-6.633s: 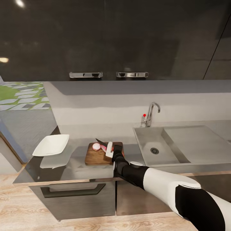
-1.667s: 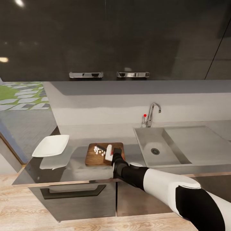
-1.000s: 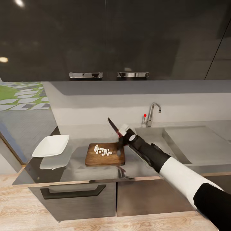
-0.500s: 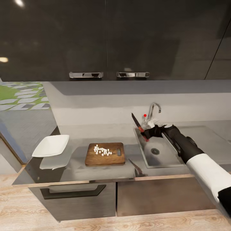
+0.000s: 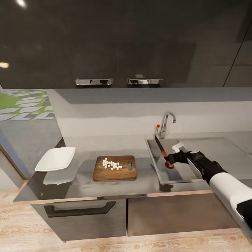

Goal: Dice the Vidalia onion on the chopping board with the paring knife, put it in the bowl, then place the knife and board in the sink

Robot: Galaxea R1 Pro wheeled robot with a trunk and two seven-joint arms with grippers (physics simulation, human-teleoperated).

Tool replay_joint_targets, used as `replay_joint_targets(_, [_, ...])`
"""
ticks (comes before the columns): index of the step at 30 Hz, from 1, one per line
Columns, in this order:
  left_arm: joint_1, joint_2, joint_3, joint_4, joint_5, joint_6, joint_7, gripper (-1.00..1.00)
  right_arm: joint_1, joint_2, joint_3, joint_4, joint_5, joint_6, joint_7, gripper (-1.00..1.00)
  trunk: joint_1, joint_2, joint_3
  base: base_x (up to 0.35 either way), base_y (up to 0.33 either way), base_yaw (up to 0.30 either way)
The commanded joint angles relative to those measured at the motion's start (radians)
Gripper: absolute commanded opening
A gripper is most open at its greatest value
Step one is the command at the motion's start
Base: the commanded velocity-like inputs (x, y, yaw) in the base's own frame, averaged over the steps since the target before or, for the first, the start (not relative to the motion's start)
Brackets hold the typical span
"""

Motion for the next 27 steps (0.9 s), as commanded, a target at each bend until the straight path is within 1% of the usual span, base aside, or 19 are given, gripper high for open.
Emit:
replay_joint_targets(1, [0.000,-0.001,0.003,-0.001,0.009,0.000,-0.009,1.00,-0.001,-0.002,0.006,0.013,-0.029,-0.006,-0.001,-1.00,0.001,-0.002,-0.002,0.000,0.000,0.000])
replay_joint_targets(3, [0.000,-0.001,0.003,-0.001,0.009,0.000,-0.009,1.00,-0.001,-0.013,0.006,0.034,-0.060,-0.019,-0.002,-1.00,0.001,-0.002,-0.002,0.000,0.000,0.000])
replay_joint_targets(6, [0.000,-0.001,0.003,-0.001,0.008,0.000,-0.009,1.00,-0.001,-0.025,0.007,0.067,-0.093,-0.028,-0.002,-1.00,0.001,-0.002,-0.002,0.021,0.000,0.000])
replay_joint_targets(9, [0.000,-0.001,0.003,-0.002,0.008,0.000,-0.009,1.00,-0.001,-0.028,0.007,0.111,-0.108,-0.041,-0.004,-1.00,0.001,-0.002,-0.002,0.125,0.000,0.000])
replay_joint_targets(13, [0.000,-0.001,0.003,-0.003,0.007,-0.001,-0.009,1.00,-0.001,-0.028,0.007,0.174,-0.120,-0.086,-0.008,-1.00,0.001,-0.002,-0.002,0.239,0.000,0.000])
replay_joint_targets(17, [0.000,-0.001,0.003,-0.003,0.007,-0.001,-0.009,1.00,-0.001,-0.028,0.008,0.211,-0.159,-0.101,-0.011,-1.00,0.001,-0.002,-0.002,0.264,0.000,0.000])
replay_joint_targets(23, [0.000,-0.001,0.003,-0.002,0.007,-0.001,-0.009,1.00,-0.001,-0.025,0.009,0.245,-0.168,-0.104,-0.012,-1.00,0.001,-0.002,-0.002,0.222,0.000,0.000])
replay_joint_targets(27, [0.000,-0.001,0.003,-0.001,0.007,-0.001,-0.009,1.00,-0.001,-0.022,0.009,0.252,-0.169,-0.105,-0.013,-1.00,0.001,-0.002,-0.003,0.086,0.000,0.000])
